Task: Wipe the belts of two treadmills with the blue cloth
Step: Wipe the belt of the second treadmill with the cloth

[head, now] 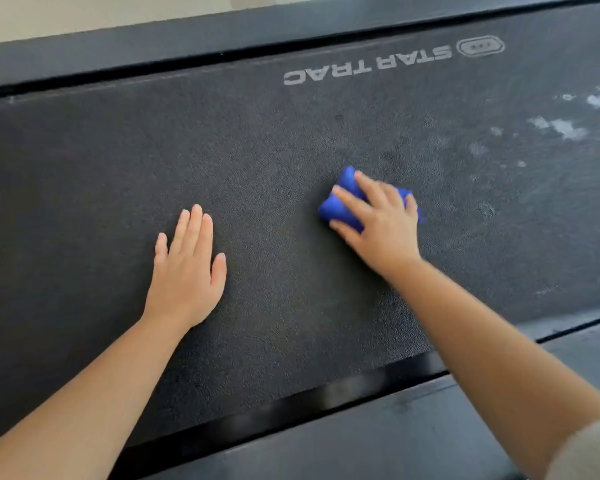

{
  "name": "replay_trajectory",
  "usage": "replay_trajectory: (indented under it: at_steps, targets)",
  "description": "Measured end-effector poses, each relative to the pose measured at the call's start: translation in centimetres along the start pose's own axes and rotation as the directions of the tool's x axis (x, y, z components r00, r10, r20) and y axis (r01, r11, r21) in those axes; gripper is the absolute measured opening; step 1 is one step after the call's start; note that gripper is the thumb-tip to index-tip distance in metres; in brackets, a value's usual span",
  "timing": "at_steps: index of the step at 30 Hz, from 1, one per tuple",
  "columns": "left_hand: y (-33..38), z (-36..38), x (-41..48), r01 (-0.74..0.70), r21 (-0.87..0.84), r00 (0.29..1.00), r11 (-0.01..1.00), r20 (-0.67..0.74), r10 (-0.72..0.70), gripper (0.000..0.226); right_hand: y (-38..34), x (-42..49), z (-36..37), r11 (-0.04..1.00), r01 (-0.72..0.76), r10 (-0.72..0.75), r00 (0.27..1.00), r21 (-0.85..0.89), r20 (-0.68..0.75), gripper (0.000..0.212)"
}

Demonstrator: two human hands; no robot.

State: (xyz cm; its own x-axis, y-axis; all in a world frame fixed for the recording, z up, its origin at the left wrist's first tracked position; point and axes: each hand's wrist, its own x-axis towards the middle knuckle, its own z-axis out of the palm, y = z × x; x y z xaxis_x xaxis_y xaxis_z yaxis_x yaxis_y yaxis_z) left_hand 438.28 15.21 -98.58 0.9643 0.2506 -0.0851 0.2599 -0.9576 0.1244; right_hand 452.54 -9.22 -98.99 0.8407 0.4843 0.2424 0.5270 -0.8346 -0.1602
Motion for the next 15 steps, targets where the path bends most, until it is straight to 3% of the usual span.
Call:
replay_trajectory:
  at_steps: [3,8,12,15]
  targets:
    - [0.1,0.0,0.0,0.012,-0.026,1.000,1.000,-0.004,-0.012,0.058,1.4,2.8,0.2,0.989,-0.149,0.149,0.988,0.008,0.043,0.047]
    - [0.1,-0.2,0.0,0.017,-0.017,1.000,1.000,0.008,-0.017,0.058,-1.4,-3.0,-0.1,0.985,-0.171,0.170,0.983,0.002,-0.069,0.050]
    - [0.2,-0.4,-0.1,0.027,-0.004,0.999,1.000,0.027,-0.027,0.058,-5.2,-10.4,-0.9,0.991,-0.135,0.133,0.983,-0.011,-0.128,0.044]
    - [0.2,-0.4,-0.1,0.026,-0.015,0.999,1.000,0.024,-0.026,0.058,-4.8,-10.6,-1.3,0.999,-0.048,0.047,0.993,-0.003,-0.104,0.043]
